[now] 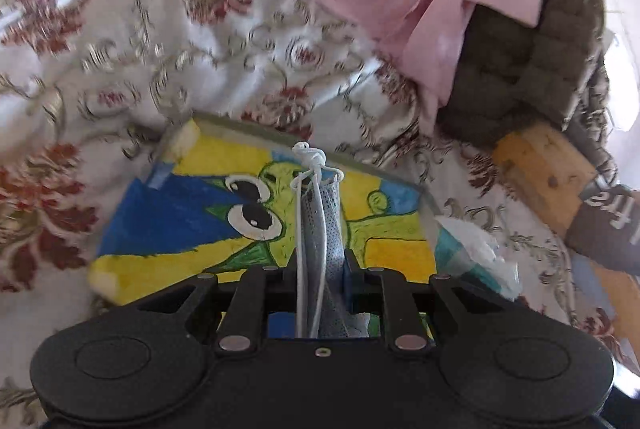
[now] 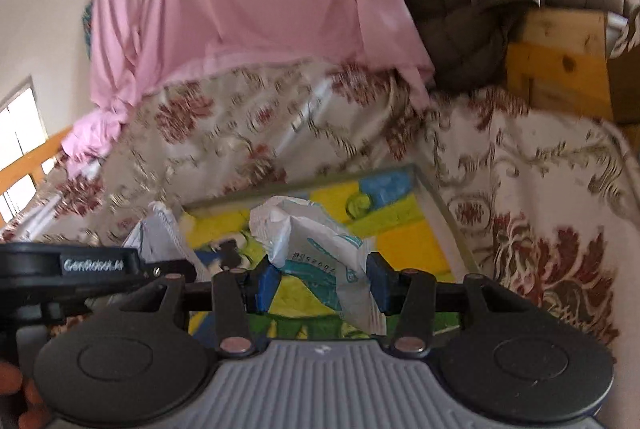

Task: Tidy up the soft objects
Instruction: 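Carry the mask with the left tool while the right tool carries the wrapper to the cartoon tray, then open the left tool onto the tray while the right tool releases the wrapper there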

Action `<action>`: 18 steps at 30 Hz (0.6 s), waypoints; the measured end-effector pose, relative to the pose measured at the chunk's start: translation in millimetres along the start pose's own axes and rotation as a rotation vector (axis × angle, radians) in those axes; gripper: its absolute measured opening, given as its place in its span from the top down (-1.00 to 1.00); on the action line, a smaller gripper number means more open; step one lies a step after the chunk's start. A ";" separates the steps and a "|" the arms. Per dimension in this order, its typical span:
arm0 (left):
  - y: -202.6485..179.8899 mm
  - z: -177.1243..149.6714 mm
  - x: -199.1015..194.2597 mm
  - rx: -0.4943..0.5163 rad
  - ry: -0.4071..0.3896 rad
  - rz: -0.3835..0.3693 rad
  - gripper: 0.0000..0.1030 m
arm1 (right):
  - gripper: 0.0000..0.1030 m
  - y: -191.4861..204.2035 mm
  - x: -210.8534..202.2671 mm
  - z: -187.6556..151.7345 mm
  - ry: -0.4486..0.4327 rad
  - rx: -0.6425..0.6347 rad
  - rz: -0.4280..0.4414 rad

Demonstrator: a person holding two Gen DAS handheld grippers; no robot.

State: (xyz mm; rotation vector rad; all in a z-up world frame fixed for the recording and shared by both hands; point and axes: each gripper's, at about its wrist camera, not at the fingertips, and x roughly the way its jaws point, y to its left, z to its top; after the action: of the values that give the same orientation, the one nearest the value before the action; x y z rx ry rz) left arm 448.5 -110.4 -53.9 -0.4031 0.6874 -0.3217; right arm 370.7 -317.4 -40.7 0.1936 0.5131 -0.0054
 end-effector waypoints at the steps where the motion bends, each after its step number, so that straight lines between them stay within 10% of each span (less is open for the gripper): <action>1: 2.4 1.2 9.0 -0.009 0.015 0.005 0.62 | 0.00 -2.1 5.4 -1.1 0.015 0.005 -0.004; 18: 9.5 1.3 43.5 -0.031 0.141 0.080 0.13 | -0.46 -3.2 21.5 -0.2 0.092 -0.005 -0.023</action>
State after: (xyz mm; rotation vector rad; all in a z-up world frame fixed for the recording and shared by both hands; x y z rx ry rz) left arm 482.5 -119.8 -81.0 -0.3834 0.8449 -0.2656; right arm 389.1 -319.5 -51.9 0.1838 0.6068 -0.0181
